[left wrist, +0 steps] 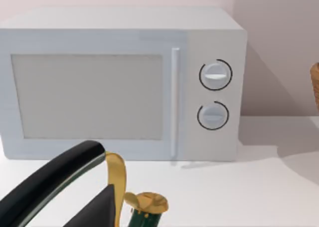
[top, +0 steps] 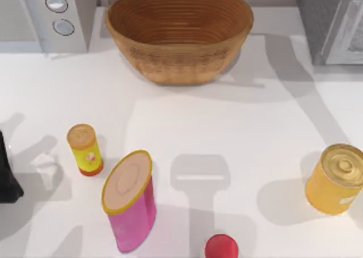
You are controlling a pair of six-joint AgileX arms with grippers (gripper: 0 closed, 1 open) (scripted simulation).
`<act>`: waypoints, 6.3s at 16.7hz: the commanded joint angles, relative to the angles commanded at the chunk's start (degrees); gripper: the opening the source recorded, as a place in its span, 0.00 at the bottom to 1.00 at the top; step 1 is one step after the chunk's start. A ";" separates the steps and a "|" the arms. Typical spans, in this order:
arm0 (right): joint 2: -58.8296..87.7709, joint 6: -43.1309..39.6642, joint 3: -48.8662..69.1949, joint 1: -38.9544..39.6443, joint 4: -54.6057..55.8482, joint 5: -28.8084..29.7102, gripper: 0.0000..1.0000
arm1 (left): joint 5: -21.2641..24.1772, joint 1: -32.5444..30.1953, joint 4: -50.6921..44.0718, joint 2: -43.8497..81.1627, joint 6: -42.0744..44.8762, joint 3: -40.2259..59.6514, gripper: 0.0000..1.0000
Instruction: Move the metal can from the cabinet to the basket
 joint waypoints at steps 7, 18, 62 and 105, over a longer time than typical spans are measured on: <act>0.00 0.00 0.00 0.00 0.00 0.00 0.47 | 0.00 0.00 0.00 0.00 0.00 0.00 1.00; 0.00 0.00 0.00 0.00 0.00 0.00 0.00 | 0.00 0.00 0.00 0.00 0.00 0.00 1.00; -89.93 -0.78 -110.21 -15.00 16.38 -16.88 0.00 | 0.00 0.00 0.00 0.00 0.00 0.00 1.00; 28.89 0.26 -23.58 22.05 51.44 21.34 0.00 | 0.00 0.00 0.00 0.00 0.00 0.00 1.00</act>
